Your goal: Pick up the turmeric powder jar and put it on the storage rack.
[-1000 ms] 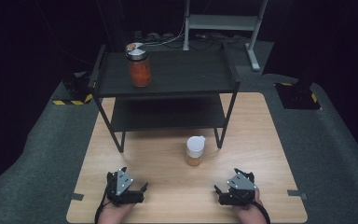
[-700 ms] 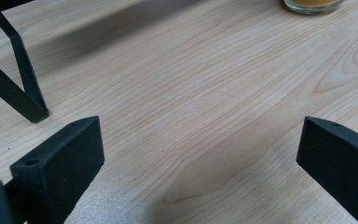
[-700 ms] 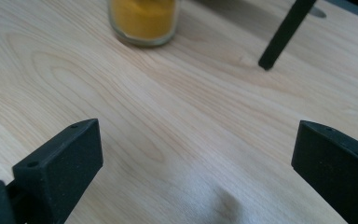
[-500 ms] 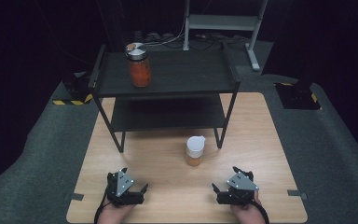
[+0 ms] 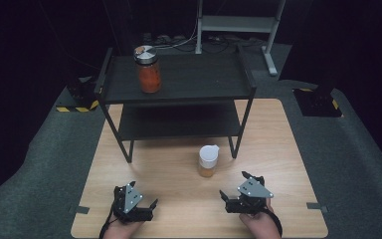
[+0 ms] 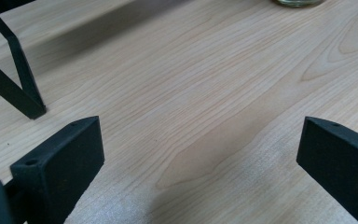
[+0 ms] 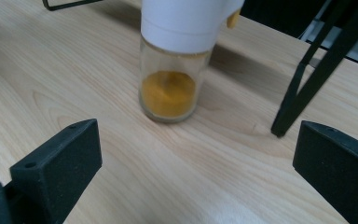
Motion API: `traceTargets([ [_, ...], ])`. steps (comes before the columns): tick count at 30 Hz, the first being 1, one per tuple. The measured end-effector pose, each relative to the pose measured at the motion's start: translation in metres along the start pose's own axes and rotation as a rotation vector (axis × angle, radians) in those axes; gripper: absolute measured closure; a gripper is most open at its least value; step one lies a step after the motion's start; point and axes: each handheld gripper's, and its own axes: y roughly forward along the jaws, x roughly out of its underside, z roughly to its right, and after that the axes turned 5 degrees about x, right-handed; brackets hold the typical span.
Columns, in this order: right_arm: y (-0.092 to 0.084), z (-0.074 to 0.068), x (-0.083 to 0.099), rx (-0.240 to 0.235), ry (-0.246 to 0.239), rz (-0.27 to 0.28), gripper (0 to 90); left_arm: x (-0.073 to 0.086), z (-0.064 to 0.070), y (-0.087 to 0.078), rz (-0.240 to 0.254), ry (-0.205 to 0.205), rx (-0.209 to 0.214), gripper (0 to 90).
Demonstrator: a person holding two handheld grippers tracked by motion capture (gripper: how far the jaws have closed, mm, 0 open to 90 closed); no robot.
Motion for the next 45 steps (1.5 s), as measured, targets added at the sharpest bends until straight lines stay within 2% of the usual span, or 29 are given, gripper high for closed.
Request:
traceTargets([
  [14, 0.032, -0.002, -0.022, -0.039, -0.014, 0.000, 0.4, 0.002, 0.001, -0.002, 0.007, 0.004, 0.005, 1.0],
  [23, 0.053, -0.002, -0.030, -0.052, -0.004, -0.009, 0.4, 0.003, -0.002, -0.003, 0.012, -0.005, 0.016, 1.0],
  [29, 0.065, 0.001, -0.030, -0.062, 0.015, -0.014, 2.7, 0.004, -0.004, -0.004, 0.014, -0.018, 0.023, 1.0],
  [33, 0.074, 0.003, -0.030, -0.055, 0.055, 0.002, 5.6, 0.004, -0.005, -0.004, 0.015, -0.017, 0.026, 1.0],
  [41, 0.085, 0.010, -0.026, -0.079, 0.124, 0.019, 16.0, 0.004, -0.004, -0.004, 0.011, -0.004, 0.029, 1.0],
  [45, 0.088, 0.011, -0.027, -0.095, 0.125, 0.026, 20.3, 0.004, -0.004, -0.004, 0.010, 0.002, 0.032, 1.0],
])
